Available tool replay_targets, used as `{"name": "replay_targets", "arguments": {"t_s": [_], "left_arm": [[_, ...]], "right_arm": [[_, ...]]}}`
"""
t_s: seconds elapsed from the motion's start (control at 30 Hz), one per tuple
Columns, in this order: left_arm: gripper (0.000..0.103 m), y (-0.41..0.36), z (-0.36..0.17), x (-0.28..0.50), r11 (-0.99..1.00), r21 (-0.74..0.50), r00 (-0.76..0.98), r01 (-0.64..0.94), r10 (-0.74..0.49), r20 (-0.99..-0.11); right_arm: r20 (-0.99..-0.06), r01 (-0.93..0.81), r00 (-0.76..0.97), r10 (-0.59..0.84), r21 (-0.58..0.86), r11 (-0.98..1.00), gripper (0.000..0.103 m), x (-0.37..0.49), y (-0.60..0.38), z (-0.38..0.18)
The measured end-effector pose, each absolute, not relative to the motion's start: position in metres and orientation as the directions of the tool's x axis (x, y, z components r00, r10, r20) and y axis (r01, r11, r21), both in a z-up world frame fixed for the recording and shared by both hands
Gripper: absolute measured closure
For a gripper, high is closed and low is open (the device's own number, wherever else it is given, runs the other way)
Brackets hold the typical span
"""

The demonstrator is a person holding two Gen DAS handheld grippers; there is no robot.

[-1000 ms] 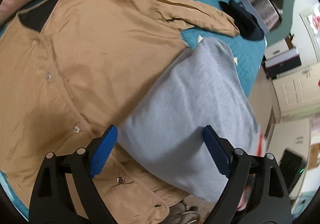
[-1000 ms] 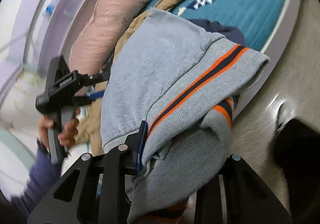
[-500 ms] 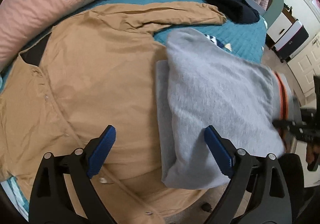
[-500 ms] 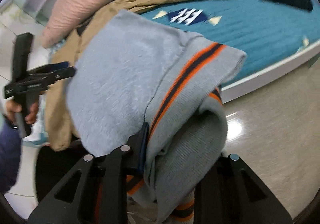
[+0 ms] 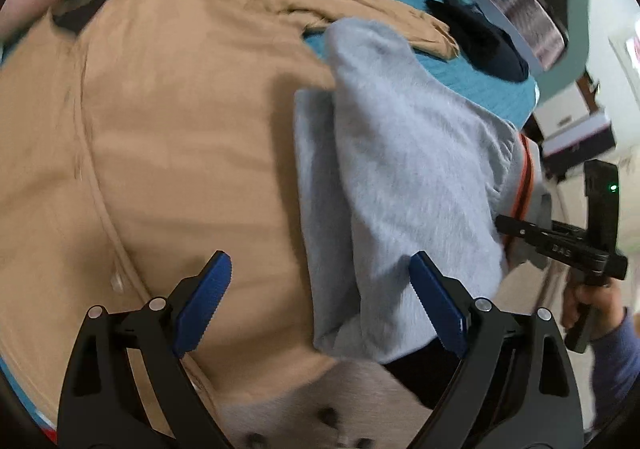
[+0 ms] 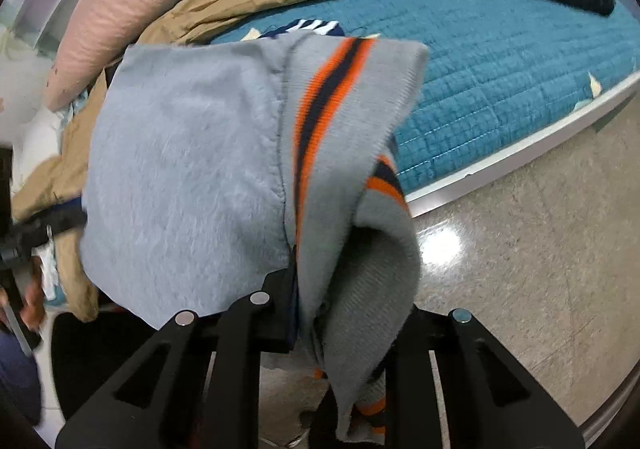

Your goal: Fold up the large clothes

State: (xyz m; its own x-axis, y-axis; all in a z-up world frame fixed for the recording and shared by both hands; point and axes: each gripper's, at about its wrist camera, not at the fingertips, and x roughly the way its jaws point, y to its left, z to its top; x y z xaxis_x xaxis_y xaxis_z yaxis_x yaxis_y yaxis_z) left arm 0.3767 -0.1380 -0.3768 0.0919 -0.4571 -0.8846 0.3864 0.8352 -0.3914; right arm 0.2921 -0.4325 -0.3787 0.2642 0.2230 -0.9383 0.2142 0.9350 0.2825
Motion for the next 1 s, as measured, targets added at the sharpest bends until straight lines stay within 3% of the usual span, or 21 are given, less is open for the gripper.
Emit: {"name": "replay_targets", "arguments": {"t_s": [0.23,0.43,0.6,0.83,1.0], "left_arm": [[0.012,-0.126,-0.402,0.344,0.817,-0.545,0.049,0.190,-0.562,-0.825],[0.012,-0.162,-0.400,0.346,0.798,-0.555,0.094,0.236,-0.587,-0.804],[0.012,-0.192,-0.397,0.352,0.824,-0.466,0.169,0.322,-0.534,-0.828],[0.011,-0.193,-0.413,0.373,0.800,-0.549,0.169,0.241,-0.591,-0.789],[0.011,-0.200,-0.406,0.374,0.790,-0.530,0.239,0.308,-0.604,-0.760]], "right_arm": [[-0.961,0.132,0.182,0.208,0.233,0.963,0.086,0.313,-0.455,-0.370],[-0.976,0.071,0.153,0.154,0.166,0.984,0.086,0.329,-0.481,-0.372],[-0.972,0.061,0.152,0.177,0.188,0.980,0.086,0.330,-0.484,-0.378],[-0.967,0.048,0.159,0.197,0.207,0.977,0.086,0.327,-0.487,-0.380],[-0.968,0.042,0.157,0.196,0.205,0.978,0.086,0.328,-0.486,-0.382]]}}
